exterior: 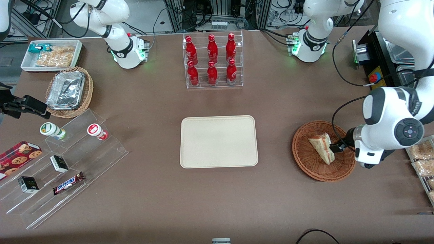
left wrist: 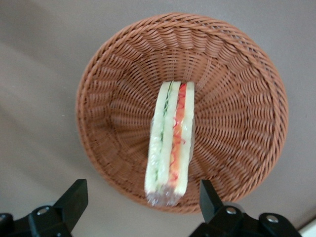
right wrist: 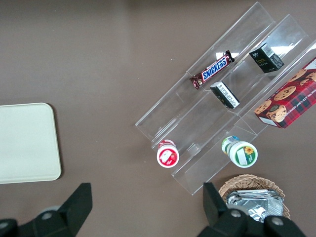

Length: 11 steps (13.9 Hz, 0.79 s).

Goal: Place sandwich from basket to tray
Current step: 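Lower the left gripper and close it on the sandwich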

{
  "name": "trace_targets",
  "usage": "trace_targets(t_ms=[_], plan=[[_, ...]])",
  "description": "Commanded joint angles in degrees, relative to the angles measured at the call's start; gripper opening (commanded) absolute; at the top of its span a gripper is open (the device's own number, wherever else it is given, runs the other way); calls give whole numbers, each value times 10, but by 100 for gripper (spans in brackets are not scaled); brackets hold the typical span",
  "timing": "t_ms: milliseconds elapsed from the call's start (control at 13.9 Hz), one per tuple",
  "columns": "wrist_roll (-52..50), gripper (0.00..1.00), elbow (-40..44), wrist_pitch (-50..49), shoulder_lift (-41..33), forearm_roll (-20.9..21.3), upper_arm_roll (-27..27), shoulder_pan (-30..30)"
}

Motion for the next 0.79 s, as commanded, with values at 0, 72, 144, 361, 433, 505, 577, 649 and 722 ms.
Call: trace_targets(t_ms=[0, 72, 144, 361, 433, 505, 577, 649, 722], plan=[[-39, 100, -69, 89, -13, 4, -3, 1], [-55, 100, -74, 111, -9, 4, -3, 1], [-60, 100, -73, 116, -4, 4, -3, 1], [-65, 100, -75, 129, 22, 5, -3, -1], [-68, 100, -78, 137, 32, 5, -3, -4], [-68, 100, -89, 155, 37, 6, -3, -5], [-68, 100, -104, 176, 38, 6, -3, -5], [-68, 100, -114, 192, 40, 6, -3, -5], [-68, 100, -121, 202, 43, 5, -3, -5]])
